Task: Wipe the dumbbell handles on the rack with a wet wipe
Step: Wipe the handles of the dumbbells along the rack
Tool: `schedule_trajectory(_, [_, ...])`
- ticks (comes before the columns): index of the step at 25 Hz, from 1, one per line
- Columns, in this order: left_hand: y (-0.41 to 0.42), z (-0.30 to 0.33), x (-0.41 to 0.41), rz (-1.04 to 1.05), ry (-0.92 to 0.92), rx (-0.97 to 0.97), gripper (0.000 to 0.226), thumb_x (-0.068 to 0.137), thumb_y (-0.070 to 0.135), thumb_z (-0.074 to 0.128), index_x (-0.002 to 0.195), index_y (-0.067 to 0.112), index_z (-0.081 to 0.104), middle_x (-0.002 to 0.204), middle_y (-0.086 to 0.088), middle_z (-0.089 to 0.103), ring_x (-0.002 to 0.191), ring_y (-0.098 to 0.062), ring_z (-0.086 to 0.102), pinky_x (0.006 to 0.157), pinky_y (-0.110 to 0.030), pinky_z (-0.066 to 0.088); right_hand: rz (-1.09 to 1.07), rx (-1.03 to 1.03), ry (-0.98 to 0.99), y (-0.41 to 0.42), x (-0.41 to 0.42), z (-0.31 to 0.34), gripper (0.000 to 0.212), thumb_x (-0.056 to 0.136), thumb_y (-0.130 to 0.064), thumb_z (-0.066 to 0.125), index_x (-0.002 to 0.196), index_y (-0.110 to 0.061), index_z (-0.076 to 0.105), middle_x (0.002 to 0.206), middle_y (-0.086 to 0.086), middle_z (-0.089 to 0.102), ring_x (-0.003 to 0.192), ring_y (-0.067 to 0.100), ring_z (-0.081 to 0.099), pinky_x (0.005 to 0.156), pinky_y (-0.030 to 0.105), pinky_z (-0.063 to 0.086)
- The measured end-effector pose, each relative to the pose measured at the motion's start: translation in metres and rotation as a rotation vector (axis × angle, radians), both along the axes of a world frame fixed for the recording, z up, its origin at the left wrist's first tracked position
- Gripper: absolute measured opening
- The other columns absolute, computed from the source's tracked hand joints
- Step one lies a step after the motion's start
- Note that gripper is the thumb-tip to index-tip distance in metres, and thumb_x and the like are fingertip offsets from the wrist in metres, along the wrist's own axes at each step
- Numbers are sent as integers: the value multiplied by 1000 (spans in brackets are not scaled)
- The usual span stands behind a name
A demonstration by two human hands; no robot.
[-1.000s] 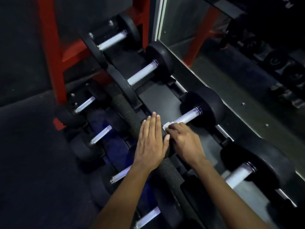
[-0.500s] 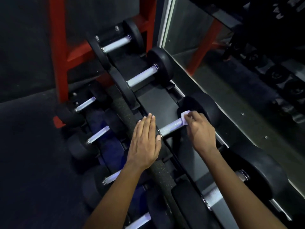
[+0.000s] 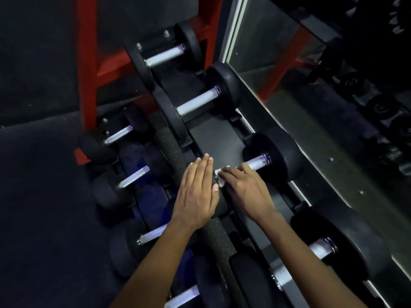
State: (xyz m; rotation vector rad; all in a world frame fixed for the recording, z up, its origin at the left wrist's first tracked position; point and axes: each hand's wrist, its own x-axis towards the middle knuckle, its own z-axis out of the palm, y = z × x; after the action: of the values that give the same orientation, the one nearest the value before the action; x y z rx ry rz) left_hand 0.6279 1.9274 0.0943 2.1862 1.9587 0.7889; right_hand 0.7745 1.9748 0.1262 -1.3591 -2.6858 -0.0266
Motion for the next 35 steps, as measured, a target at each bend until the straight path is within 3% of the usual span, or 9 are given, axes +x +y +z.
schedule_trajectory(4, [-2,1,-1,-13,5,-2,54,95,25,30,140,-4,35,148,-19,35,137,-31,34,113,-43,24,40,-137,-92,15,-5,8,15,90,-17,52,102,-15,59,95,-3,65,83,21,45,65,36,46])
schedule_trajectory(8, [-2,3,-1,-16,3,-1,54,94,25,30,140,-4,36,147,-20,36,135,-32,35,113,-43,23,26,-258,-197,32,-14,21,22,96,-22,40,113,-18,54,109,-1,63,104,22,48,69,33,39])
schedule_trajectory(11, [0,2,-1,-16,-1,-5,55,94,25,31,140,-4,36,147,-19,36,136,-32,35,113,-43,23,-109,-221,-331,47,-6,32,31,99,-35,32,116,-20,54,115,4,65,105,30,60,72,34,43])
schedule_trajectory(15, [-1,3,-1,-12,-5,-16,56,93,25,31,140,-4,36,148,-19,36,136,-32,34,113,-44,24,-308,-232,-370,59,5,39,42,101,-37,27,113,-9,55,115,14,62,103,39,60,77,38,46])
schedule_trajectory(19, [-1,3,-1,-11,-1,-10,56,93,25,30,140,-4,36,147,-19,36,136,-32,35,113,-44,24,-390,-340,-226,54,-1,38,42,101,-36,29,112,-5,55,118,18,59,105,43,57,78,40,44])
schedule_trajectory(27, [-2,2,0,-7,16,18,54,94,25,29,139,-5,38,146,-20,38,135,-31,34,113,-43,23,-121,-354,-108,19,-23,28,14,93,-21,42,100,-18,54,96,10,67,87,37,63,59,32,36])
schedule_trajectory(29, [-1,2,0,-2,13,27,54,94,25,30,139,-4,39,146,-19,38,135,-31,34,113,-43,23,-206,-253,64,8,-19,24,16,94,-24,43,102,-21,56,88,5,66,84,31,61,58,33,42])
schedule_trajectory(32, [-1,2,0,-4,11,23,55,94,25,31,139,-4,37,146,-19,38,135,-30,33,114,-42,22,-527,-21,535,-21,-9,14,17,94,-26,52,104,-21,65,73,-2,55,78,20,54,61,31,46])
schedule_trajectory(35, [-1,2,0,-2,12,25,55,94,25,31,140,-4,37,146,-19,38,135,-30,34,114,-43,23,-562,-27,682,-38,-4,-11,7,88,-9,62,93,-10,66,78,4,61,73,21,58,65,39,51])
